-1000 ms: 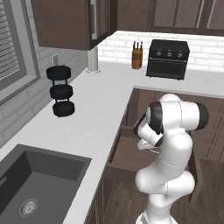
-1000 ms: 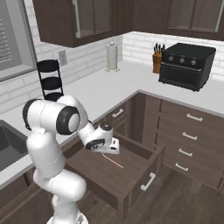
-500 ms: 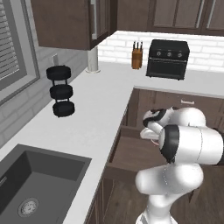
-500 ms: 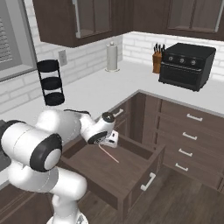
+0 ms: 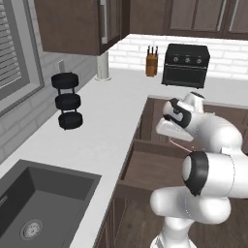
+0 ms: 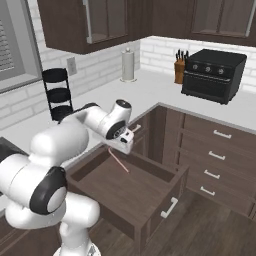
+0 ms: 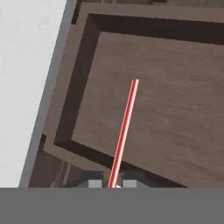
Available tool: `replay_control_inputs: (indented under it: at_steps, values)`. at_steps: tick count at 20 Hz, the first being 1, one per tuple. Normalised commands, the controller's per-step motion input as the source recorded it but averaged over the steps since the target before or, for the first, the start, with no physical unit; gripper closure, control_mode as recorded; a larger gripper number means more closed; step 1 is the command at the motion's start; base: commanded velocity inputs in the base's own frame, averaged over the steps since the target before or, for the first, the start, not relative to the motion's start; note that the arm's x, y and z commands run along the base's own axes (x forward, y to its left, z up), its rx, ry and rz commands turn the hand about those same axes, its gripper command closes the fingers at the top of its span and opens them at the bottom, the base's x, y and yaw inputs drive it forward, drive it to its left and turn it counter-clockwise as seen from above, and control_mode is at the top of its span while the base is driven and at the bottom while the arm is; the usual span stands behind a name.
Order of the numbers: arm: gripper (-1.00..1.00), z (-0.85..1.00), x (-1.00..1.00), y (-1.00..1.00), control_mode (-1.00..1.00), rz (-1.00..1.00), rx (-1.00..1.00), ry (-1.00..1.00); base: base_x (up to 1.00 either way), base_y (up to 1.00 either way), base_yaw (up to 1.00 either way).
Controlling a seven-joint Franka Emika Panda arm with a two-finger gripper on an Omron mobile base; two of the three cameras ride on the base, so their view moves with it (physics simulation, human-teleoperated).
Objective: Take a straw from the drawer in front and place it inside the glass cup on the dining counter.
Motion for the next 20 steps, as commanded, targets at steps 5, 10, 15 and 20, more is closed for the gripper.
replay_control_inputs:
  at_steps: [5, 10, 15, 20]
  values:
    - [1.00, 1.00, -0.04, -0.01, -1.00, -0.12, 0.00, 0.33, 0.00, 0.00, 0.00]
    - [1.00, 1.00, -0.38, -0.20, -1.00, -0.08, 0.00, 0.38, 0.00, 0.00, 0.00]
    - [1.00, 0.98, -0.72, -0.26, -1.00, -0.03, 0.00, 0.40, 0.00, 0.00, 0.00]
    - [1.00, 0.62, -0.89, -0.11, -1.00, 0.00, 0.00, 0.35, 0.00, 0.00, 0.00]
